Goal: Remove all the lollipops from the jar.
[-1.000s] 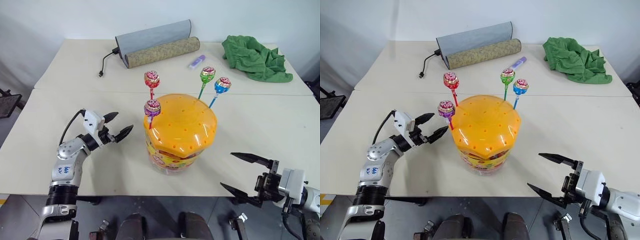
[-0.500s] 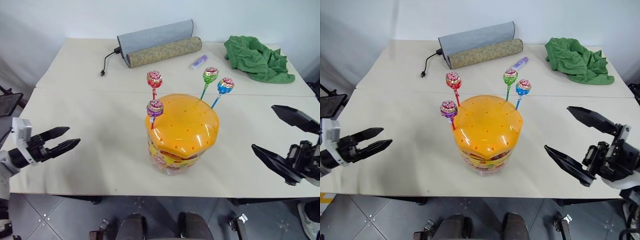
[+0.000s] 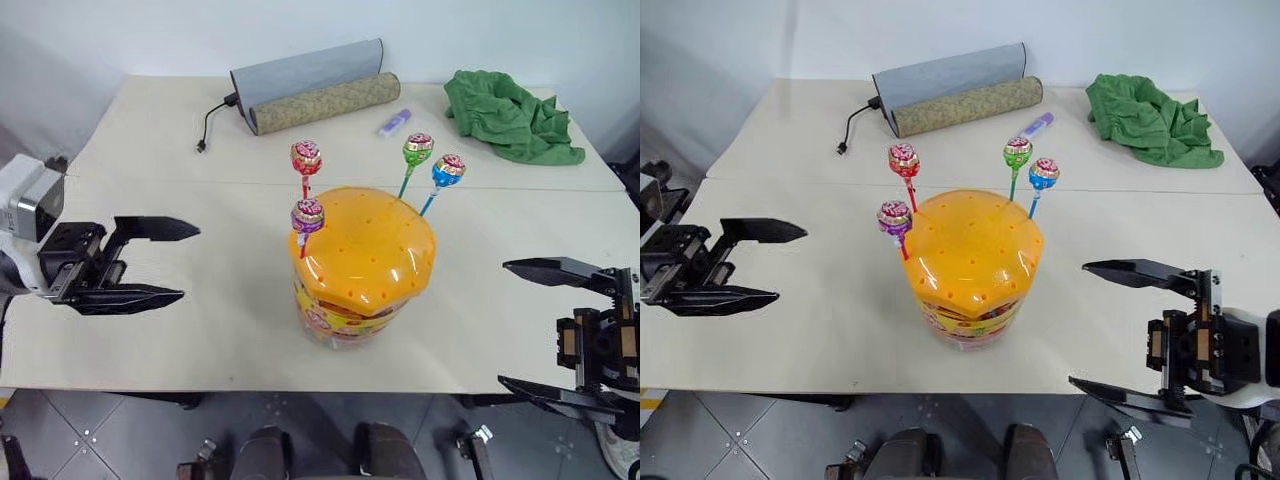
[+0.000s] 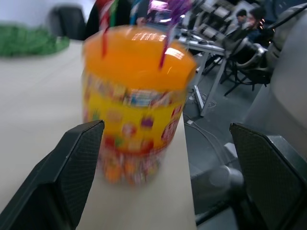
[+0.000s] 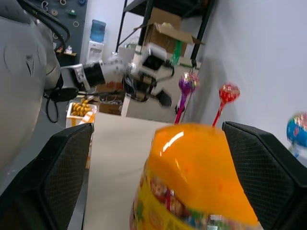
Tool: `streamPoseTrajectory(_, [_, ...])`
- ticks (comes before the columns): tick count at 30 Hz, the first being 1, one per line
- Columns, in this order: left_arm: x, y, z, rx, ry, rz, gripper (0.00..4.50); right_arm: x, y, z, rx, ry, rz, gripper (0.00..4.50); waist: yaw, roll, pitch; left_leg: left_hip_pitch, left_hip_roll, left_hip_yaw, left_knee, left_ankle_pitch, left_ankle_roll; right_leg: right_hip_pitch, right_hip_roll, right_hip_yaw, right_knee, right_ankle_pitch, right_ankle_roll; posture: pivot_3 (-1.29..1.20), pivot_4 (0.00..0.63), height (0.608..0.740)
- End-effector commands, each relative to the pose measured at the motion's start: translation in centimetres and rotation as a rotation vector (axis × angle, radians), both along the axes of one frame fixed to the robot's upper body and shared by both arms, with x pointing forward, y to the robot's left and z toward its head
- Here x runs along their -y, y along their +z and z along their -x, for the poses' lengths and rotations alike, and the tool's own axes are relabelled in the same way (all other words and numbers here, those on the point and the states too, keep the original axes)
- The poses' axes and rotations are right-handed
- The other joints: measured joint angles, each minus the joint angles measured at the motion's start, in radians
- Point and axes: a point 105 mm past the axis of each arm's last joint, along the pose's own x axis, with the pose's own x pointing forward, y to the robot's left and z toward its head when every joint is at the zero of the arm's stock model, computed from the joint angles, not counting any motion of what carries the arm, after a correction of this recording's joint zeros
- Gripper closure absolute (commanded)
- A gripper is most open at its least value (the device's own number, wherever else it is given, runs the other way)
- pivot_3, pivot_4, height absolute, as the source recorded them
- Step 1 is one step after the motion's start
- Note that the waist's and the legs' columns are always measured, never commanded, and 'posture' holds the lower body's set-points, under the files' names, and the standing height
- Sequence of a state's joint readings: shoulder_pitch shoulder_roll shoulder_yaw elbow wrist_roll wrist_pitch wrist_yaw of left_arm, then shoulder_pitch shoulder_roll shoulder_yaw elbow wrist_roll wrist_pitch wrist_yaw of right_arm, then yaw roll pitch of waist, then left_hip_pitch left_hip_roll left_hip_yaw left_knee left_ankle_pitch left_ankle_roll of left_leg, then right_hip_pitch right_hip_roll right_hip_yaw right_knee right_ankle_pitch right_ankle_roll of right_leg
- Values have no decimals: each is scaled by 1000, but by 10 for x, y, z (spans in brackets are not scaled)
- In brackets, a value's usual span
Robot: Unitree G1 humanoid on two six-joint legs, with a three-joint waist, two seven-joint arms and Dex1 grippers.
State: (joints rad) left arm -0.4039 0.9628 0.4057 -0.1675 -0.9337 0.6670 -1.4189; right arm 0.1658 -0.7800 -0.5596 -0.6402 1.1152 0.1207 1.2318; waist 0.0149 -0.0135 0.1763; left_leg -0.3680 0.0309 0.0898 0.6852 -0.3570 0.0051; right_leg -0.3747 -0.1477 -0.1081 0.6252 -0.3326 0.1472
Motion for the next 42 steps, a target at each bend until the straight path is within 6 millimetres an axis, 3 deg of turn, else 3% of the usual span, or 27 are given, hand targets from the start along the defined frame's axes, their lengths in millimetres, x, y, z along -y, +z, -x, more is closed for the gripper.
streamPoseTrajectory(1, [31, 7, 4, 49, -87, 60, 61, 13, 3, -8, 24, -84, 5, 0, 8, 0, 0, 0, 0, 0, 1, 0, 0, 0, 0, 0, 0, 0, 0, 0, 150, 740])
streamPoseTrajectory(4, [52, 5, -1, 73, -125, 92, 61, 15, 11, -17, 40, -133, -36, 0, 9, 0, 0, -1, 0, 0, 2, 0, 0, 0, 0, 1, 0, 0, 0, 0, 150, 740])
streamPoseTrajectory(12, [93, -6, -11, 92, -188, 123, 61, -2, 10, -14, 35, -127, -50, 0, 9, 0, 0, -1, 0, 1, 3, 0, 0, 0, 0, 0, 0, 0, 0, 0, 150, 740])
streamPoseTrajectory(16, [96, -5, -12, 73, -209, 130, 954, -2, 8, -11, 24, -144, -43, 0, 9, 0, 0, -1, 0, 0, 3, 0, 0, 0, 1, -1, 1, 0, 0, 0, 150, 740])
streamPoseTrajectory(24, [102, 2, -14, 68, -234, 151, 3444, -6, 4, -6, 22, -138, -27, 0, 11, 0, 0, -2, 0, 0, 4, 0, 0, 0, 0, 0, 0, 0, 0, 0, 150, 740])
streamPoseTrajectory(27, [98, 16, -15, 45, -234, 239, 4389, -8, 3, -4, 20, -126, -26, 0, 11, 0, 0, -2, 0, 0, 4, 0, 0, 0, 0, 0, 0, 0, 0, 0, 150, 740])
streamPoseTrajectory(29, [96, 22, -15, 32, -236, 273, 4453, -9, 3, -3, 19, -122, -28, 0, 10, 0, 0, -2, 0, -2, 5, 0, 0, 0, 0, -1, 1, 0, 0, 0, 150, 740])
streamPoseTrajectory(33, [51, 52, -22, -140, -232, 457, 4453, -12, 5, 0, 18, -93, -56, 0, 5, 0, 0, -2, 0, -6, 5, 0, 0, 0, 1, -1, 1, 0, 0, 0, 150, 740])
streamPoseTrajectory(36, [5, 57, -46, -205, -16, 560, 4453, -14, 8, 0, 30, -78, -80, 0, -2, 0, 0, -1, 0, -6, 5, 0, 0, 0, 1, -1, 2, 0, 0, 0, 150, 740])
streamPoseTrajectory(38, [-37, 43, -68, -261, 230, 587, 4453, -16, 8, 1, 40, -58, -70, 0, -6, 0, 0, -1, 0, -6, 5, 0, 0, 0, 1, -1, 2, 0, 0, 0, 150, 740])
streamPoseTrajectory(41, [-76, -10, -87, -362, 555, 387, 4453, -19, 4, 0, 49, -41, -27, 0, -13, 0, 0, 0, 0, -5, 2, 0, 0, 0, 1, -1, 2, 0, 0, 0, 150, 740])
streamPoseTrajectory(42, [-89, -37, -88, -441, 661, 275, 4453, -20, 2, -1, 50, -30, -1, 0, -13, 0, 0, 0, 0, -5, 1, 0, 0, 0, 1, -1, 1, 0, 0, 0, 150, 740])
